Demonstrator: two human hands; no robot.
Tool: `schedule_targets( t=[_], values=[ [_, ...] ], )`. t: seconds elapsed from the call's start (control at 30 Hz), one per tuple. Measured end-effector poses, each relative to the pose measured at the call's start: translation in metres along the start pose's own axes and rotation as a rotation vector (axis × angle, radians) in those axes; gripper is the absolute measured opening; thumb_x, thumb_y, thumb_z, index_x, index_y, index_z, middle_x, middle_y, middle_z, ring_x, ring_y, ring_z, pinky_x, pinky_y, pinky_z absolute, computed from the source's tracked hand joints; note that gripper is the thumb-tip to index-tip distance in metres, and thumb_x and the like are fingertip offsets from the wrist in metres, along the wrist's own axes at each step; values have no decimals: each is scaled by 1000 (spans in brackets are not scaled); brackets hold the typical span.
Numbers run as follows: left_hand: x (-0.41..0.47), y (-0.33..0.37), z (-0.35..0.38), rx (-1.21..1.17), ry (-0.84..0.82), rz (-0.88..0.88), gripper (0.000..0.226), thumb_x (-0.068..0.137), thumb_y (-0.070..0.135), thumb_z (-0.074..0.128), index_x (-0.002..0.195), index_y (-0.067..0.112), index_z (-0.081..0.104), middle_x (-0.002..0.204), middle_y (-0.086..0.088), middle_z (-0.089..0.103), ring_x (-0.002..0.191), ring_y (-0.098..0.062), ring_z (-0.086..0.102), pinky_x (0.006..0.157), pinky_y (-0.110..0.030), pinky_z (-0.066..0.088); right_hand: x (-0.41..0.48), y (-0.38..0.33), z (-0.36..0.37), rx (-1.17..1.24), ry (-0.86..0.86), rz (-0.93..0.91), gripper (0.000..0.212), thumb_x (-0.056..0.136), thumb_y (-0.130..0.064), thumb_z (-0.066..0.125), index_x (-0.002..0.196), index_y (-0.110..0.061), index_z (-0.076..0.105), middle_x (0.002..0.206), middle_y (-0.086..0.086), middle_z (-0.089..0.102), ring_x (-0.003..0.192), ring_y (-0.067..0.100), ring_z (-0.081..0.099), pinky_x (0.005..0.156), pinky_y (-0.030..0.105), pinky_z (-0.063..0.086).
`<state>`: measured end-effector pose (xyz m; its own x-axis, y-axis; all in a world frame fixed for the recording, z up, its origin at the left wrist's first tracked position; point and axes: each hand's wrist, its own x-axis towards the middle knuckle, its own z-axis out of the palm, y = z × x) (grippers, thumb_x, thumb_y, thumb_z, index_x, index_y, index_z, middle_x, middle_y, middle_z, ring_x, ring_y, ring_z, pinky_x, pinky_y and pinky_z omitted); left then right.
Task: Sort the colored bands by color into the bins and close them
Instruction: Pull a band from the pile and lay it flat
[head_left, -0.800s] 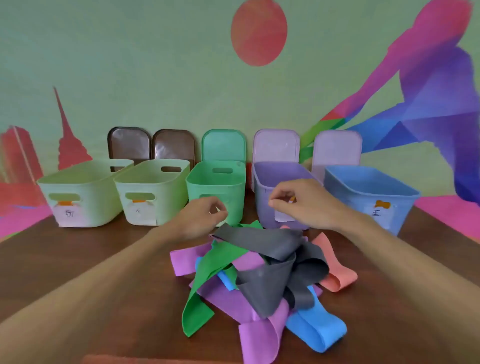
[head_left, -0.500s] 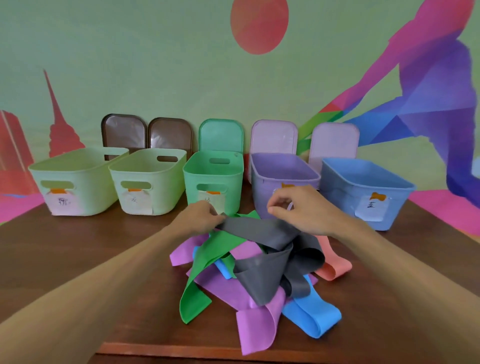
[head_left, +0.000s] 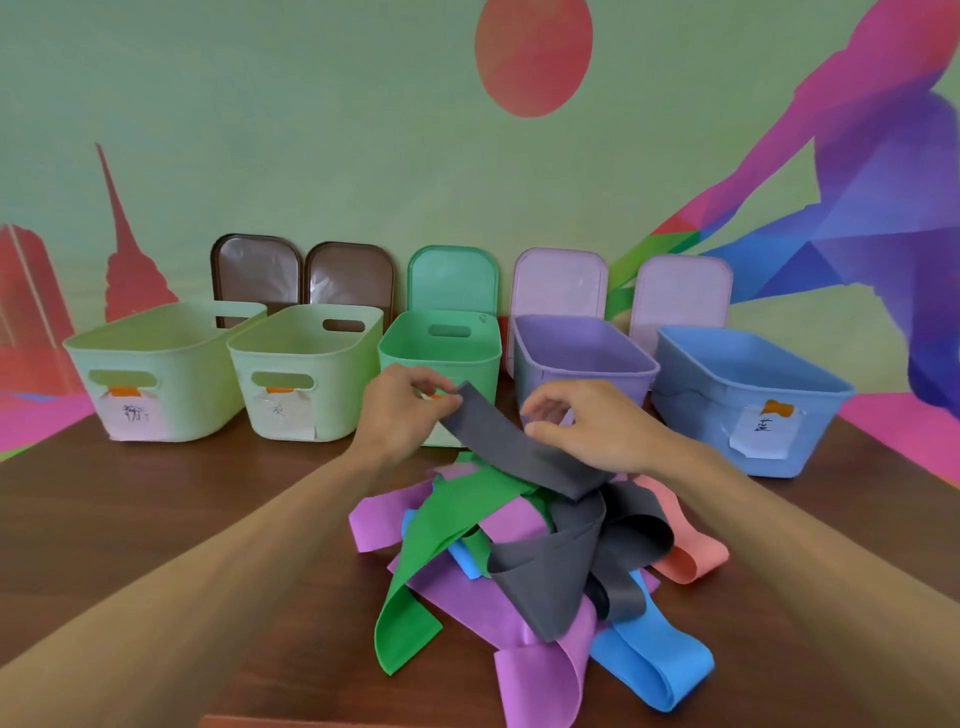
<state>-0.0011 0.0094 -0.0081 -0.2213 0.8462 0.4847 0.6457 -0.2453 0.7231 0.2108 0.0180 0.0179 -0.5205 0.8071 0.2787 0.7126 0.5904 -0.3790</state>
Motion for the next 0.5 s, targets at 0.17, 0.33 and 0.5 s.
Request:
schedule_targets(
  t=[0.17,0.33,0.5],
  values=[
    [13,32,-22,-204,-127,17,9,82,10,71,89,4,69,79,-7,66,70,-10,57,61,-12,44,19,-17,-8,73,56,-18,53,91,-32,61,139,-21,42,125,-2,59,105,15,58,93,27,45],
    [26,71,-47,-296,-172,72,11,76,13,78,80,10,69,59,-3,63,50,-8,58,53,-17,46,37,-37,-33,181,209,-78,26,88,-30,65,107,-13,67,98,2,72,93,14,65,85,31,49],
    [35,94,-50,-414,-105,46,14,74,21,79,80,11,71,62,-1,62,52,-8,54,52,-18,45,44,-45,-57,208,398,-156,29,85,-24,69,59,-25,56,56,-9,54,56,4,50,57,20,35]
  ],
)
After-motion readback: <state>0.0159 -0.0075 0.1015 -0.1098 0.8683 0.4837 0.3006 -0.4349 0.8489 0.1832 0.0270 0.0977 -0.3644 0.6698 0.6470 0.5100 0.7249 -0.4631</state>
